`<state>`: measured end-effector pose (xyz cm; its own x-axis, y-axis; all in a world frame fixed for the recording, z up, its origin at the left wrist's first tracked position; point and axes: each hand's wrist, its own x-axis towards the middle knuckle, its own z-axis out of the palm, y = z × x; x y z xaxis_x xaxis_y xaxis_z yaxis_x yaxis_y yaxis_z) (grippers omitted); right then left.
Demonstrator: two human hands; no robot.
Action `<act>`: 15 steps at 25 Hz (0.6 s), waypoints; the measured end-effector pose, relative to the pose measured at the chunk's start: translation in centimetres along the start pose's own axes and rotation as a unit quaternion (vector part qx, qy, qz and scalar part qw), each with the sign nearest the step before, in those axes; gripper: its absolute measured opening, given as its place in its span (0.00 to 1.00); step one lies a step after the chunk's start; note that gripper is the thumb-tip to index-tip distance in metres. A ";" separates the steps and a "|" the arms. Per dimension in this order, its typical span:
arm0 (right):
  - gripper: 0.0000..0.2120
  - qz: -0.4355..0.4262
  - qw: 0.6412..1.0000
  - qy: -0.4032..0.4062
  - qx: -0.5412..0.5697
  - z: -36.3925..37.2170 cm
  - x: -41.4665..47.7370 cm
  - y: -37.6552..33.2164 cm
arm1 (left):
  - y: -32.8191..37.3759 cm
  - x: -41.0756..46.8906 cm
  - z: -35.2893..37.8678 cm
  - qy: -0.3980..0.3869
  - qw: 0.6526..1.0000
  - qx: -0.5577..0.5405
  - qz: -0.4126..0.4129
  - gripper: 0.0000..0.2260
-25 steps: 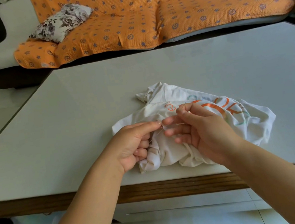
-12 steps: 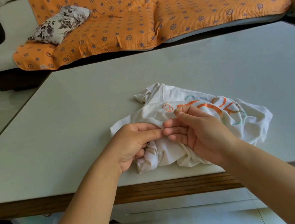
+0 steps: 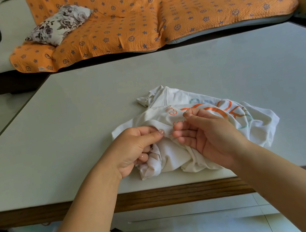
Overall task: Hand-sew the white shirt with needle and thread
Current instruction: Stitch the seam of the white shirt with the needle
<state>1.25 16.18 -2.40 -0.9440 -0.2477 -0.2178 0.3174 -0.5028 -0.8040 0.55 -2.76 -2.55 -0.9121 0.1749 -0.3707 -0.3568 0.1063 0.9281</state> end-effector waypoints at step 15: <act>0.07 -0.019 0.999 0.035 0.031 -0.5 0.4 -0.6 | -0.1 -0.1 -0.2 0.022 0.994 0.105 0.021 0.07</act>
<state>0.61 16.81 -2.31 -0.9589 -0.1696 -0.2276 0.2838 -0.5610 -0.7777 0.61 -2.93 -2.63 -0.9350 0.1407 -0.3254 -0.2723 0.3028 0.9133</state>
